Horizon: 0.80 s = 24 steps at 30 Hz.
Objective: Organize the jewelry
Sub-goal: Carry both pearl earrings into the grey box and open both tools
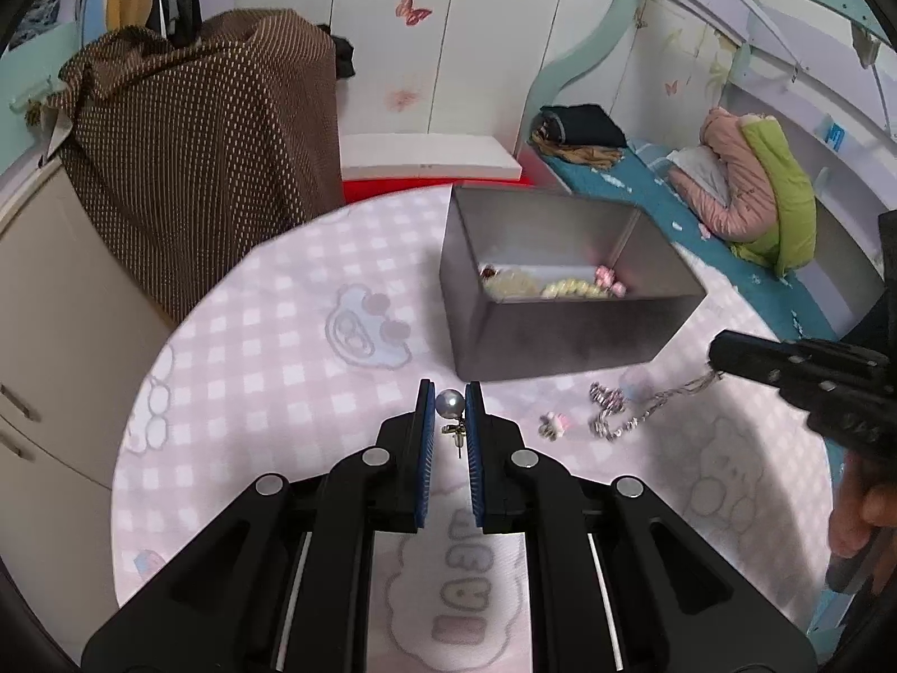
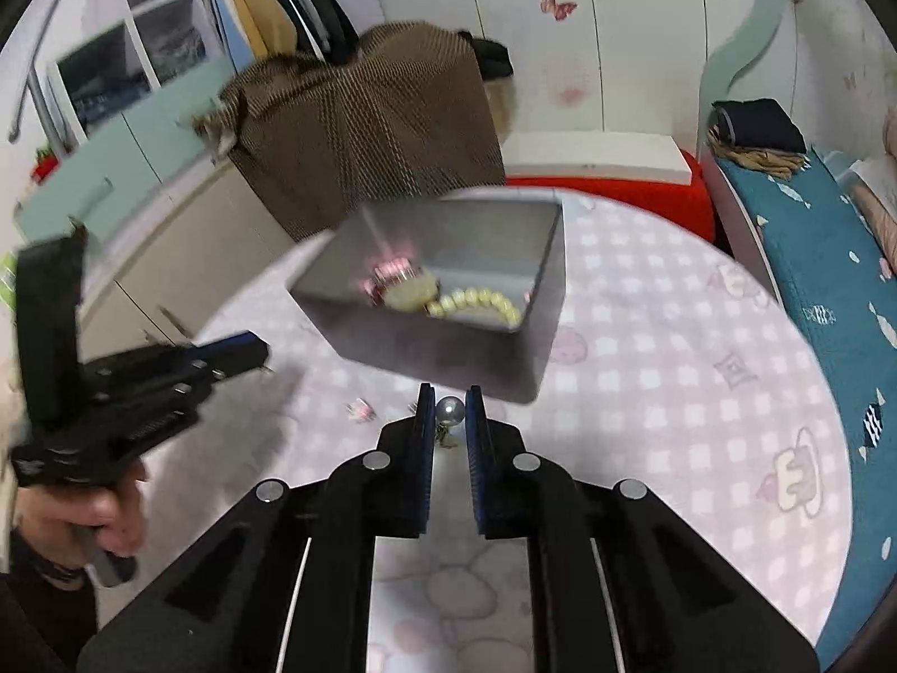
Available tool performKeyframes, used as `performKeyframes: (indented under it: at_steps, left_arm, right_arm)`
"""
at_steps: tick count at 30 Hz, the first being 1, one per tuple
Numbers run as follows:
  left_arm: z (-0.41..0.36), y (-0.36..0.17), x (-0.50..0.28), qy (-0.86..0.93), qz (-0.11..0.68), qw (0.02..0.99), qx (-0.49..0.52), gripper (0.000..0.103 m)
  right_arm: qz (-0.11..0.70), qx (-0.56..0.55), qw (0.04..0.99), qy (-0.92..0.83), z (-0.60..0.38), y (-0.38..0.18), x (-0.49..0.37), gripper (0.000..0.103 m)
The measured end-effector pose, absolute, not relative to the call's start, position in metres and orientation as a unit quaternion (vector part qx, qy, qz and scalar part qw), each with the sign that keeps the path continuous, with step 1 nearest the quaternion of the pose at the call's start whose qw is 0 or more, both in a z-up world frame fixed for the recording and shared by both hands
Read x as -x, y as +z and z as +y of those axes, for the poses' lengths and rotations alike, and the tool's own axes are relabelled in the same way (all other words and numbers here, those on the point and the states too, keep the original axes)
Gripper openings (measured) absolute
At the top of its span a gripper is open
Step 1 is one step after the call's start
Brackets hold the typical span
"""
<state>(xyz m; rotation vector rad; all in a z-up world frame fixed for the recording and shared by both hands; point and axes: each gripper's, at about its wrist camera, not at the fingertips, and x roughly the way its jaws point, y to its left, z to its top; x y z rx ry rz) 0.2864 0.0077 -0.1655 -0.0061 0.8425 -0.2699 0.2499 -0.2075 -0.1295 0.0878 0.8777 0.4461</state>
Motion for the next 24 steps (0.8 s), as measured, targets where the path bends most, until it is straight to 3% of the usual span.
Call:
performKeyframes:
  at_steps: [16,24]
  left_arm:
    - [-0.014,-0.098,-0.289,-0.16,0.344,0.925,-0.006,0.011]
    - [-0.031,-0.065,-0.318,-0.174,0.324,0.93,0.01,0.011]
  right_arm:
    - [0.356,-0.051,0.903,0.236,-0.208,-0.057,-0.257,0.009]
    - [0.351,-0.031,0.912,0.208,-0.195,-0.049,-0.292,0.009]
